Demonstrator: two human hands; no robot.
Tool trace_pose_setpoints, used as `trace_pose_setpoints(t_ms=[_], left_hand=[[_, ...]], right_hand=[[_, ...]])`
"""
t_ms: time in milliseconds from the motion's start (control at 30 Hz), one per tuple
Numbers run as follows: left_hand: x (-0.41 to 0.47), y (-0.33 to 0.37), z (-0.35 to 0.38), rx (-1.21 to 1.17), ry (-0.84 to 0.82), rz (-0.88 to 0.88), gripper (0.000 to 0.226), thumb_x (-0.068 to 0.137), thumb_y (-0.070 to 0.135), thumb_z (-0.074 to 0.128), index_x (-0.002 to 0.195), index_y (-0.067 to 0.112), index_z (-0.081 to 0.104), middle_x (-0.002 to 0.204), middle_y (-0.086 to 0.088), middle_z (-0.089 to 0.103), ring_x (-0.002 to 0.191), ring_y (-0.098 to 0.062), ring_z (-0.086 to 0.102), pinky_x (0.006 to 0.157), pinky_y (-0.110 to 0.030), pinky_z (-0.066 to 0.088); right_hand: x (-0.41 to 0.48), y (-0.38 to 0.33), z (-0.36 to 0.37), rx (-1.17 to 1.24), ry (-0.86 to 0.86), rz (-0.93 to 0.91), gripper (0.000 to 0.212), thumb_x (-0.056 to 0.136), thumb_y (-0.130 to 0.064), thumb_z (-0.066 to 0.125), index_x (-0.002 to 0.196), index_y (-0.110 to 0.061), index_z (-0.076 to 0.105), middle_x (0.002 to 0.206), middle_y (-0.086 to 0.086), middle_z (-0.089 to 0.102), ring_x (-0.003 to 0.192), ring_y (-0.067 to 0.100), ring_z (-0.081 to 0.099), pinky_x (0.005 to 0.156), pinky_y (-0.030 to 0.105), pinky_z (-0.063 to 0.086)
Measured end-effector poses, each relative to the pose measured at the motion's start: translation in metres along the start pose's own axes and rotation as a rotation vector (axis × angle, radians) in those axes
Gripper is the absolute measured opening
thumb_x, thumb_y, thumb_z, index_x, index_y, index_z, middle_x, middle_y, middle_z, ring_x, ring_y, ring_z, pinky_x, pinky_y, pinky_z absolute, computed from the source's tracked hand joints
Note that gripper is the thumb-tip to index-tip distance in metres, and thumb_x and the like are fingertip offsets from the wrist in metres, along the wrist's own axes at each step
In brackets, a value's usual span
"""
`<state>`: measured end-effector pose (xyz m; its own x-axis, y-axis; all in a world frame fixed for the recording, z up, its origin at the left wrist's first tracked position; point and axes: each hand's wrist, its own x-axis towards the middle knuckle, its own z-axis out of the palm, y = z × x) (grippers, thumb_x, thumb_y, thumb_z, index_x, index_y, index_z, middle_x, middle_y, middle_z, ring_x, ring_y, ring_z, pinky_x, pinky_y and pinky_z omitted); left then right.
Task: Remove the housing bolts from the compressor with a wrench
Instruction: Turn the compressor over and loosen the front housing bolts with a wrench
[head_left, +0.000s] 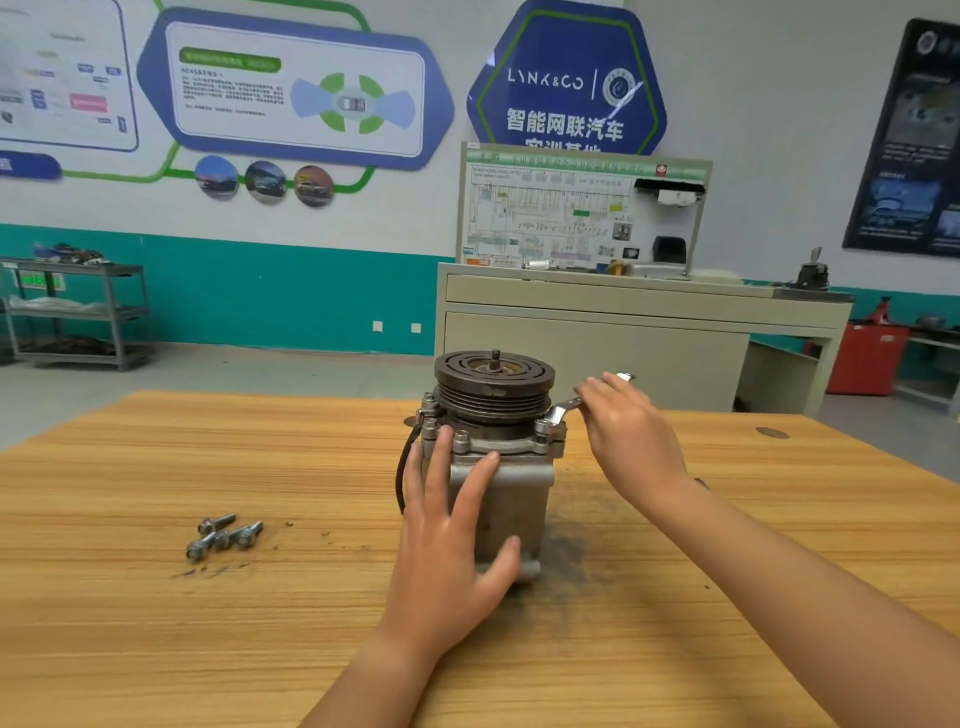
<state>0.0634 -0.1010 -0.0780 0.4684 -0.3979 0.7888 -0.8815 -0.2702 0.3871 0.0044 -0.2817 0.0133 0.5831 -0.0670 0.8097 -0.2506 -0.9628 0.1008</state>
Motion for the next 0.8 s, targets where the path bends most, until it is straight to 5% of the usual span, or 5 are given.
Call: trace_pose_setpoints(t_ms=[133, 233, 433, 633, 800], left_hand=[[0.000, -0.001, 0.000, -0.018, -0.003, -0.003, 0.065, 0.075, 0.050, 0.046, 0.135, 0.047, 0.019, 0.150, 0.028, -0.019, 0.141, -0.010, -0.021, 0.108, -0.043, 0.008], [0.000, -0.001, -0.001, -0.025, -0.023, -0.019, 0.065, 0.074, 0.053, 0.044, 0.134, 0.049, 0.018, 0.148, 0.030, -0.023, 0.140, -0.007, -0.025, 0.108, -0.042, 0.008], [0.001, 0.000, -0.001, -0.030, -0.027, -0.022, 0.066, 0.077, 0.041, 0.056, 0.135, 0.045, 0.024, 0.148, 0.031, -0.024, 0.140, -0.007, -0.024, 0.108, -0.039, 0.008], [0.001, 0.001, -0.001, -0.037, -0.007, -0.016, 0.066, 0.076, 0.037, 0.057, 0.134, 0.045, 0.025, 0.148, 0.031, -0.022, 0.141, -0.010, -0.019, 0.109, -0.037, 0.008], [0.001, 0.002, -0.002, -0.055, 0.007, -0.011, 0.063, 0.078, 0.033, 0.058, 0.133, 0.046, 0.031, 0.152, 0.021, -0.012, 0.143, -0.015, -0.014, 0.109, -0.038, 0.010]], right_hand=[[0.018, -0.002, 0.010, -0.021, -0.170, 0.069, 0.021, 0.094, -0.006, 0.040, 0.106, -0.009, 0.057, 0.103, 0.006, 0.062, 0.094, 0.026, 0.057, 0.066, 0.034, 0.045], [0.024, 0.002, 0.000, -0.146, -0.162, 0.003, 0.019, 0.097, -0.015, 0.038, 0.103, -0.011, 0.056, 0.089, 0.004, 0.064, 0.078, 0.026, 0.058, 0.053, 0.028, 0.031], [0.007, 0.002, -0.051, 0.486, -0.022, 0.370, 0.023, 0.099, -0.026, 0.032, 0.096, -0.008, 0.046, 0.068, 0.009, 0.059, 0.060, 0.027, 0.059, 0.056, 0.045, 0.049], [-0.035, -0.009, -0.088, 0.088, -0.401, 0.153, 0.022, 0.098, -0.032, 0.032, 0.104, -0.018, 0.048, 0.066, 0.001, 0.054, 0.061, 0.025, 0.053, 0.053, 0.035, 0.042], [-0.036, -0.018, -0.094, -0.172, -0.488, 0.110, 0.017, 0.099, -0.025, 0.030, 0.111, -0.024, 0.042, 0.065, -0.005, 0.043, 0.060, 0.022, 0.046, 0.045, 0.029, 0.031]])
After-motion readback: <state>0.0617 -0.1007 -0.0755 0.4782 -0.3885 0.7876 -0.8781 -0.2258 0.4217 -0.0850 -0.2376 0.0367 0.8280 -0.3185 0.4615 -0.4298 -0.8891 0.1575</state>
